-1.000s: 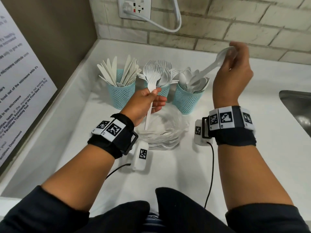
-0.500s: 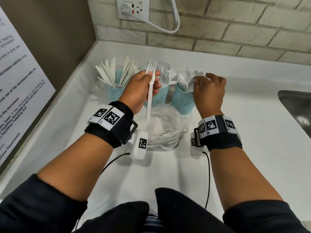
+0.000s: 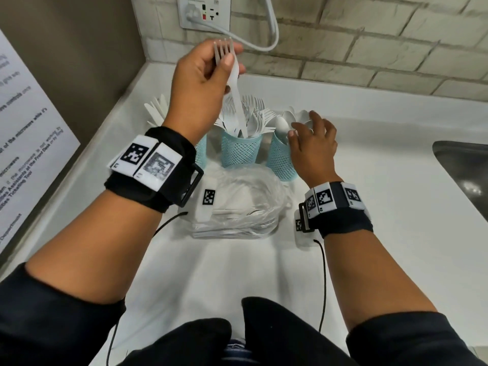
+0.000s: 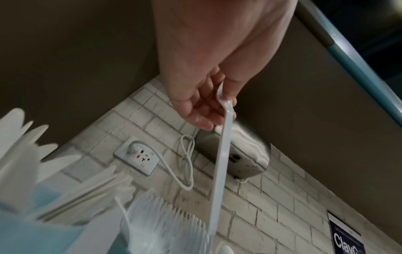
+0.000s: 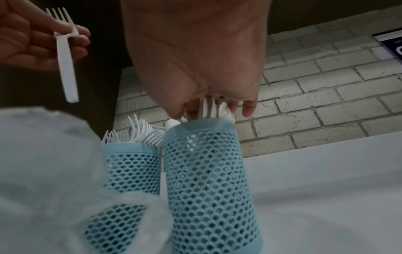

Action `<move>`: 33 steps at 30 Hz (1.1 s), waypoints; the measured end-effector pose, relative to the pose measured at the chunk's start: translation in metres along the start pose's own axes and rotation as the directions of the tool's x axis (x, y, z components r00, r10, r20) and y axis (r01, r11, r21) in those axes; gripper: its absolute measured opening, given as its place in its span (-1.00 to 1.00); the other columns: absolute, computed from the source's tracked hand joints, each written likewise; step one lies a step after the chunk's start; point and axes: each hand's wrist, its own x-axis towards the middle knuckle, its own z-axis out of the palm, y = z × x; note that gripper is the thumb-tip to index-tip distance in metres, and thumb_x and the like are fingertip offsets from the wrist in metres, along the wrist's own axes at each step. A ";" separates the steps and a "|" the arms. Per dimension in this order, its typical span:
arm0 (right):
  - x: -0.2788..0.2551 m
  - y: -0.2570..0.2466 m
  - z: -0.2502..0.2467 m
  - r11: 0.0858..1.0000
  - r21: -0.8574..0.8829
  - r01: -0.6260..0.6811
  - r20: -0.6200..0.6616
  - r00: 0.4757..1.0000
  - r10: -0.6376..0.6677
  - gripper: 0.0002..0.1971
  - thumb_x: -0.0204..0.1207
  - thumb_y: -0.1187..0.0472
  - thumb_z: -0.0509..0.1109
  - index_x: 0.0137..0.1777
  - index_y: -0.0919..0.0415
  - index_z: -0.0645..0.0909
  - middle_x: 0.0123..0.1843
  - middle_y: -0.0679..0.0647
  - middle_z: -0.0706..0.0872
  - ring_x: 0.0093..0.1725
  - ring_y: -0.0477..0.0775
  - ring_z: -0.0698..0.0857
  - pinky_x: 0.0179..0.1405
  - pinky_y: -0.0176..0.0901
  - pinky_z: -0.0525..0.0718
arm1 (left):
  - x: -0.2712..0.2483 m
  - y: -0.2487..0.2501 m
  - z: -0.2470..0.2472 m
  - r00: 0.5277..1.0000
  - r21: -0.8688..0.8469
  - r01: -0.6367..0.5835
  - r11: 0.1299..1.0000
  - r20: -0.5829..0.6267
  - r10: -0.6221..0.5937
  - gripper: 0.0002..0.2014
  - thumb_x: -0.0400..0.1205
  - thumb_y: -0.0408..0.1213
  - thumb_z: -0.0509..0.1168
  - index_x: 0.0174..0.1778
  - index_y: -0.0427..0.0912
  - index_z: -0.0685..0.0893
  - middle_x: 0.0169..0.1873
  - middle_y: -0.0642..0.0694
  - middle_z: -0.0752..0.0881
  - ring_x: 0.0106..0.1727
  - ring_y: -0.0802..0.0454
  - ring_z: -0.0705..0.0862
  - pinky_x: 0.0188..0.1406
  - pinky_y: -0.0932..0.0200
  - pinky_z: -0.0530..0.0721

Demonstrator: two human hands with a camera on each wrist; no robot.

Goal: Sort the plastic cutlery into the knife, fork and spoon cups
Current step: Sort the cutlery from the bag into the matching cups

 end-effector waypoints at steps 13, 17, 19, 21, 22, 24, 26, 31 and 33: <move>0.002 0.008 0.010 0.998 0.041 0.049 -0.073 0.996 -0.046 -0.70 0.63 0.09 0.20 0.23 0.15 0.65 0.60 0.16 0.28 0.58 0.27 0.17 0.38 0.10 0.39 | 0.012 -0.043 0.001 0.991 0.209 0.018 0.978 -0.134 0.010 -0.80 0.63 -0.42 0.21 0.10 -0.24 0.69 -0.13 -0.06 0.74 -0.08 0.23 0.73 0.02 0.41 0.63; 0.002 0.008 0.011 0.998 0.048 0.045 -0.075 0.996 -0.041 -0.71 0.63 0.10 0.20 0.22 0.15 0.66 0.60 0.16 0.28 0.57 0.26 0.17 0.37 0.13 0.40 | 0.011 -0.054 0.006 0.999 0.363 0.049 0.931 -0.032 -0.040 -0.78 0.65 -0.38 0.24 0.14 -0.29 0.71 -0.02 -0.13 0.77 -0.01 0.11 0.73 0.14 0.26 0.65; 0.002 0.008 0.010 0.998 0.049 0.043 -0.073 0.997 -0.039 -0.71 0.63 0.09 0.21 0.23 0.15 0.66 0.60 0.16 0.28 0.57 0.26 0.17 0.35 0.17 0.45 | 0.010 -0.063 0.008 0.990 0.570 0.035 0.821 0.091 -0.105 -0.75 0.68 -0.27 0.21 0.16 -0.25 0.73 0.09 -0.18 0.76 0.18 -0.06 0.65 0.27 0.12 0.57; 0.002 0.008 0.009 0.998 0.041 0.044 -0.065 0.997 -0.041 -0.69 0.63 0.08 0.21 0.28 0.12 0.62 0.60 0.16 0.28 0.57 0.27 0.17 0.33 0.20 0.49 | 0.007 -0.068 0.011 0.960 0.781 0.024 0.624 0.158 -0.233 -0.70 0.71 -0.17 0.14 0.21 -0.14 0.71 0.18 -0.20 0.67 0.33 -0.22 0.44 0.33 0.02 0.43; 0.001 0.008 0.009 0.998 0.035 0.046 -0.062 0.997 -0.044 -0.67 0.63 0.07 0.20 0.33 0.09 0.59 0.60 0.17 0.27 0.57 0.28 0.18 0.32 0.22 0.50 | 0.005 -0.068 0.013 0.946 0.850 0.008 0.527 0.164 -0.279 -0.69 0.72 -0.15 0.11 0.24 -0.10 0.69 0.23 -0.20 0.60 0.36 -0.23 0.36 0.31 -0.02 0.37; 0.001 0.007 0.008 0.998 0.022 0.053 -0.055 0.997 -0.052 -0.61 0.63 0.07 0.19 0.44 0.03 0.49 0.60 0.18 0.26 0.57 0.30 0.18 0.35 0.24 0.48 | 0.003 -0.066 0.016 0.939 0.908 -0.022 0.419 0.163 -0.303 -0.68 0.73 -0.15 0.09 0.29 -0.10 0.64 0.31 -0.20 0.47 0.37 -0.23 0.28 0.30 -0.04 0.30; 0.001 0.006 0.005 0.998 0.002 0.065 -0.028 0.997 -0.065 -0.55 0.64 0.06 0.18 0.53 -0.01 0.38 0.61 0.20 0.23 0.57 0.32 0.17 0.41 0.25 0.41 | -0.001 -0.060 0.017 0.958 0.915 -0.049 0.401 0.157 -0.242 -0.65 0.70 -0.15 0.13 0.39 -0.08 0.54 0.33 -0.19 0.39 0.38 -0.23 0.26 0.30 -0.03 0.25; 0.000 -0.007 -0.009 0.999 0.031 0.023 0.032 0.999 -0.024 -0.39 0.60 0.01 0.23 0.62 -0.08 0.14 0.66 0.18 0.14 0.61 0.34 0.10 0.51 0.23 0.19 | -0.018 -0.038 0.019 0.969 0.818 -0.189 0.543 0.244 -0.029 -0.69 0.62 -0.29 0.22 0.30 -0.14 0.55 0.21 -0.19 0.50 0.25 -0.14 0.44 0.20 0.05 0.39; -0.006 -0.018 -0.013 0.992 0.095 0.088 -0.117 0.990 -0.076 -0.43 0.55 0.04 0.29 0.57 -0.04 0.29 0.60 0.18 0.27 0.57 0.31 0.19 0.45 0.15 0.23 | -0.027 -0.037 0.019 0.901 0.751 -0.166 0.639 0.379 -0.211 -0.78 0.63 -0.36 0.19 0.15 -0.20 0.64 0.08 -0.16 0.65 0.05 -0.06 0.58 0.13 0.07 0.52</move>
